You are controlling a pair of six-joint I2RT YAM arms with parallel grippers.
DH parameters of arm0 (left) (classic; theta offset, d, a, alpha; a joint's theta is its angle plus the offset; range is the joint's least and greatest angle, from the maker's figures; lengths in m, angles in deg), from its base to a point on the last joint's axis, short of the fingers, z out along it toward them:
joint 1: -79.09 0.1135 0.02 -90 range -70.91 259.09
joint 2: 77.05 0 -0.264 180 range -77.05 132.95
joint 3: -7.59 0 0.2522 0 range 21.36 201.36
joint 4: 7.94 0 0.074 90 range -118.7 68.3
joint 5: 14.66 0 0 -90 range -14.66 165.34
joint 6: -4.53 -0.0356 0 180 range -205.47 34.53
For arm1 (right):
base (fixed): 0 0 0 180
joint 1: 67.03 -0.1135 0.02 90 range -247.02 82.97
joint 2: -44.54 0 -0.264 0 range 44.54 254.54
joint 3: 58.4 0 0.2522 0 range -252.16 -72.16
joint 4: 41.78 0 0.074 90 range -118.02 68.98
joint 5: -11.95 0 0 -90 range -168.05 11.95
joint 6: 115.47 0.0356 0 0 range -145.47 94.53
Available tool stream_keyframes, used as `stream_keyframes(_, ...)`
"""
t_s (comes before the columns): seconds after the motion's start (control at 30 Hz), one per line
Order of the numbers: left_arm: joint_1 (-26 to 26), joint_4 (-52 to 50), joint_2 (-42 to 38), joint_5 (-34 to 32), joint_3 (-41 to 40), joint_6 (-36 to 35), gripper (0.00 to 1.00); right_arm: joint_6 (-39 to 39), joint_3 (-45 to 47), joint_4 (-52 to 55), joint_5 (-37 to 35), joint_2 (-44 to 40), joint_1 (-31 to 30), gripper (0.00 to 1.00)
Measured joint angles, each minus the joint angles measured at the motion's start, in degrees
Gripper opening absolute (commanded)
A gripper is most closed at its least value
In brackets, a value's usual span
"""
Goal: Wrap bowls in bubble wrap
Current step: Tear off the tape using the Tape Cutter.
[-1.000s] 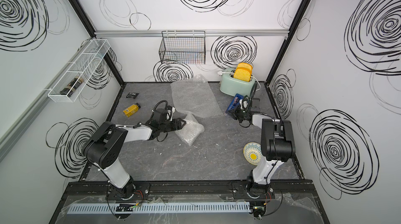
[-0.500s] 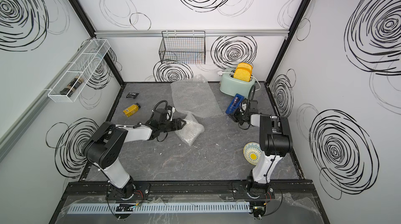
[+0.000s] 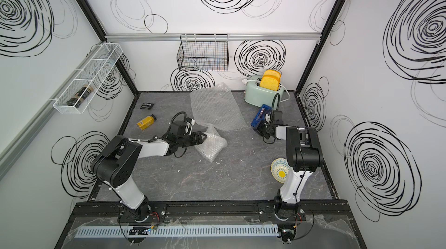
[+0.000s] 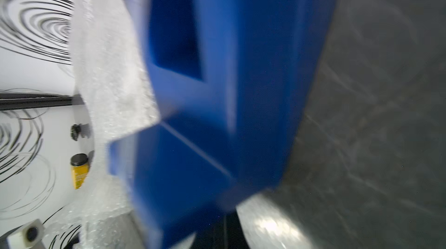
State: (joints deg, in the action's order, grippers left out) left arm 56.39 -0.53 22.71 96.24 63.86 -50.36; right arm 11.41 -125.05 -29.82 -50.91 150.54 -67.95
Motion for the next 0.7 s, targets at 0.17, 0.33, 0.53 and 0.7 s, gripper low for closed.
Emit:
stream_keyframes(0.17, 0.00, 0.00, 0.00, 0.11, -0.04, 0.00, 0.74, -0.33, 0.22, 1.73, 0.85, -0.24, 0.22, 0.00)
stream_keyframes(0.33, 0.00, 0.00, 0.00, 0.28, -0.09, 0.02, 0.73, -1.01, 0.26, 3.67, 2.40, -1.49, -1.53, 0.00)
stream_keyframes(0.53, 0.04, 0.00, 0.00, 0.52, -0.09, 0.02, 0.73, -1.64, -0.35, 5.51, 6.95, -14.40, -10.14, 0.00)
stream_keyframes(0.7, 0.28, 0.00, 0.00, 0.76, -0.15, 0.02, 0.73, -1.60, -4.00, 2.97, 11.76, -19.96, -18.21, 0.00)
